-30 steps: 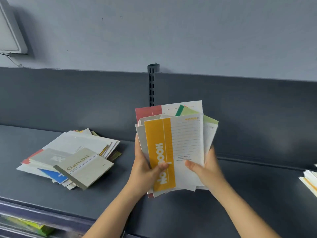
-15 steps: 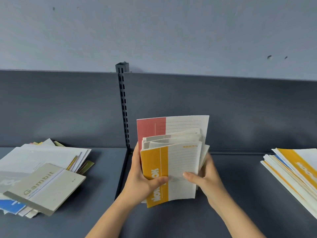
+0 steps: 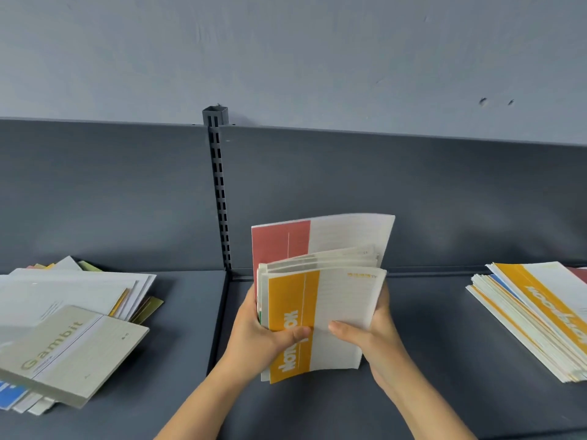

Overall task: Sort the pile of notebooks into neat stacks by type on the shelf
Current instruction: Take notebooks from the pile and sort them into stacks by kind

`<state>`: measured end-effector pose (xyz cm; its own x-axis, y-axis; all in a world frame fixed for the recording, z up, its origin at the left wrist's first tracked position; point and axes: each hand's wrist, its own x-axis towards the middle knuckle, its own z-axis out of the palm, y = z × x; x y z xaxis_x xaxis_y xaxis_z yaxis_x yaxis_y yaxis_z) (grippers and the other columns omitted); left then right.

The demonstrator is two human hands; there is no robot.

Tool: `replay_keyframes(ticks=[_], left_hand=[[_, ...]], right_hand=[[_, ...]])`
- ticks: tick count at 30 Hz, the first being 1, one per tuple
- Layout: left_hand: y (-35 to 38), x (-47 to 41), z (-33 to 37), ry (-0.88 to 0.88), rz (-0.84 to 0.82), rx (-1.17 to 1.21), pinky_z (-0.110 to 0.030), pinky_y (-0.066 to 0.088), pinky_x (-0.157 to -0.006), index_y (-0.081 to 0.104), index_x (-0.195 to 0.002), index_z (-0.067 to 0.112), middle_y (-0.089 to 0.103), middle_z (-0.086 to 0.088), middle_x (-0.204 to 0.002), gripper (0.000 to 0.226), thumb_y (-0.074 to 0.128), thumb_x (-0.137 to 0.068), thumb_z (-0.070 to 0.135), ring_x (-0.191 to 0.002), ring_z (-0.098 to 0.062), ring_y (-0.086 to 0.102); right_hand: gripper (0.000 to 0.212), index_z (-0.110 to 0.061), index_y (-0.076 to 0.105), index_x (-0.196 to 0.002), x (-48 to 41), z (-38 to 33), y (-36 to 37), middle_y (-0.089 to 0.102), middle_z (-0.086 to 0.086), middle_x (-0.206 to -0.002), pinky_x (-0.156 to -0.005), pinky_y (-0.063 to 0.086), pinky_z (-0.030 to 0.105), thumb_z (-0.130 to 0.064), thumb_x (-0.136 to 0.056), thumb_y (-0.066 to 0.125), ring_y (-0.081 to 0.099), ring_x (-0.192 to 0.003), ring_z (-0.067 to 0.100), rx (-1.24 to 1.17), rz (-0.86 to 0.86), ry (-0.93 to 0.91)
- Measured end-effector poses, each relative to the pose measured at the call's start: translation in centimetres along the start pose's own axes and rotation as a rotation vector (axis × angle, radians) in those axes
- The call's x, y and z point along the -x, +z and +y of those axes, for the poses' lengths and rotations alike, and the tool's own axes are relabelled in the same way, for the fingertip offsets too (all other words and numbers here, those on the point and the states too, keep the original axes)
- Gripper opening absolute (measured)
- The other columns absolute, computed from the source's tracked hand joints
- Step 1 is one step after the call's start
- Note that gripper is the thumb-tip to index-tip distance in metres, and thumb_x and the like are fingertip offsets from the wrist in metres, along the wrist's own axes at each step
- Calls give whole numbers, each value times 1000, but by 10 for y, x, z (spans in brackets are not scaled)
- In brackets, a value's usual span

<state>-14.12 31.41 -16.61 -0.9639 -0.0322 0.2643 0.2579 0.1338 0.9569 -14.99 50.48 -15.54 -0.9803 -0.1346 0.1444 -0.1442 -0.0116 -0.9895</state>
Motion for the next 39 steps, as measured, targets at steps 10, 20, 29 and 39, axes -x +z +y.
replay_keyframes(ticks=[10,20,29,39], left_hand=[[-13,-19,8,-7,-135,2,-19,56,-72,44,-117,27,69,18,-109,72,83,-63,-1,-102,-8,68],[-18,-19,2,-30,-126,6,-36,60,-83,40,-121,42,65,13,-117,83,85,-53,57,-107,-15,67],[-16,-21,0,-41,-181,-30,-39,59,-85,45,-127,25,68,0,-119,86,88,-55,47,-107,-19,68],[-14,-23,1,-123,-181,2,-38,60,-82,59,-116,19,74,5,-109,79,87,-50,52,-98,-18,72]], right_hand=[[91,-43,31,-138,-7,7,-16,59,-23,-123,-101,46,38,-4,-69,77,54,-119,3,93,41,45],[64,-42,36,-139,-5,-3,-11,55,-25,-129,-99,45,25,-41,-81,64,50,-121,-6,-47,74,48],[15,-13,61,-86,-12,6,-26,67,0,-80,-78,47,35,-7,-94,50,58,-79,16,158,312,158],[13,-8,48,-80,-12,3,-107,57,14,-85,-66,43,33,-6,-93,46,55,-78,28,193,865,120]])
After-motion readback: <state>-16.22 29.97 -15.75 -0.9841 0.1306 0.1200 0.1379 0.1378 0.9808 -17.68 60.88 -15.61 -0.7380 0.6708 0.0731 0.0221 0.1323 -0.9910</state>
